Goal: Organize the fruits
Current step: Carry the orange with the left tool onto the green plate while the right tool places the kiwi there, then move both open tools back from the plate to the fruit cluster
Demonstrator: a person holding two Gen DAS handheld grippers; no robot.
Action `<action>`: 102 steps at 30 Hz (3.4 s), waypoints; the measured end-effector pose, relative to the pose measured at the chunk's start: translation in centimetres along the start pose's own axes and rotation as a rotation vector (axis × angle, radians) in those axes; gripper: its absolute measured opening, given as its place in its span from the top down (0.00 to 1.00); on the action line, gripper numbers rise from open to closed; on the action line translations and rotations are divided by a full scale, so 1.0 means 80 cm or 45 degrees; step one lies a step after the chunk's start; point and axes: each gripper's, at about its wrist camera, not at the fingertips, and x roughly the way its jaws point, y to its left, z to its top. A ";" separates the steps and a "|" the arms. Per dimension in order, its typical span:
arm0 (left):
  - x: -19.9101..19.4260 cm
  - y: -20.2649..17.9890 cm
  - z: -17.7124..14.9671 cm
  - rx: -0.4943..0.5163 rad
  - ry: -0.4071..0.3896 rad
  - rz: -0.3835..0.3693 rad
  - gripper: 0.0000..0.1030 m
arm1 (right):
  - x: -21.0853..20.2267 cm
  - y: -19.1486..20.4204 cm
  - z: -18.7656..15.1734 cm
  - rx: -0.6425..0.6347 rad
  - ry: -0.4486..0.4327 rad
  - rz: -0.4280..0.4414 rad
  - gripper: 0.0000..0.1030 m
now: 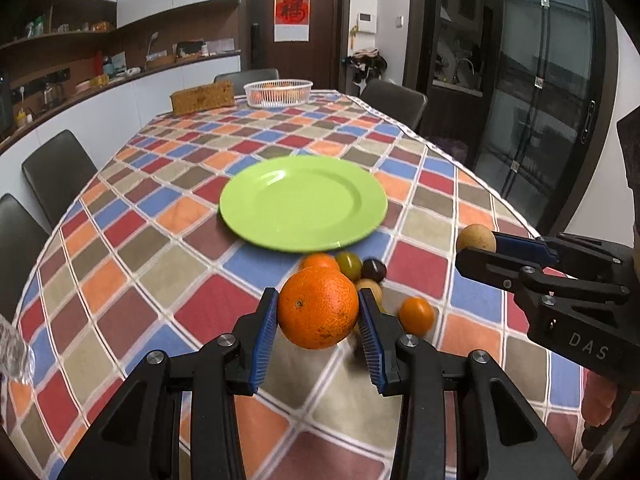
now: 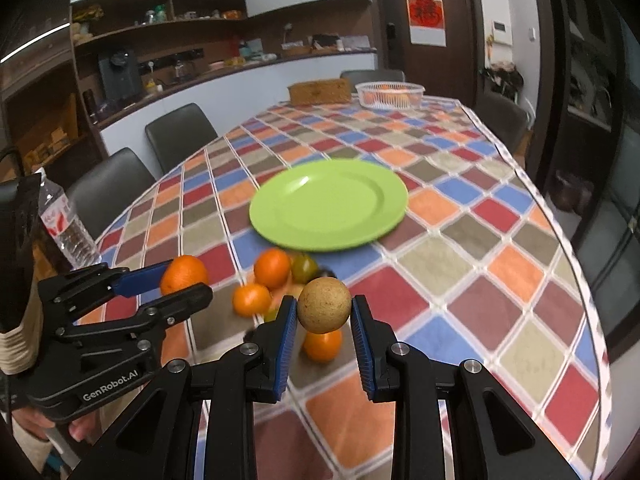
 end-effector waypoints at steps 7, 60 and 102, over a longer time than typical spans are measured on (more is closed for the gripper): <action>0.019 0.017 0.040 0.003 -0.031 -0.024 0.62 | 0.025 0.002 0.043 -0.044 -0.022 0.019 0.72; 0.011 0.028 0.070 -0.002 -0.080 0.063 0.39 | 0.050 -0.010 0.083 -0.070 -0.037 0.039 0.62; 0.005 -0.046 -0.059 0.276 -0.019 -0.181 0.36 | 0.024 -0.003 -0.045 -0.284 0.105 0.062 0.43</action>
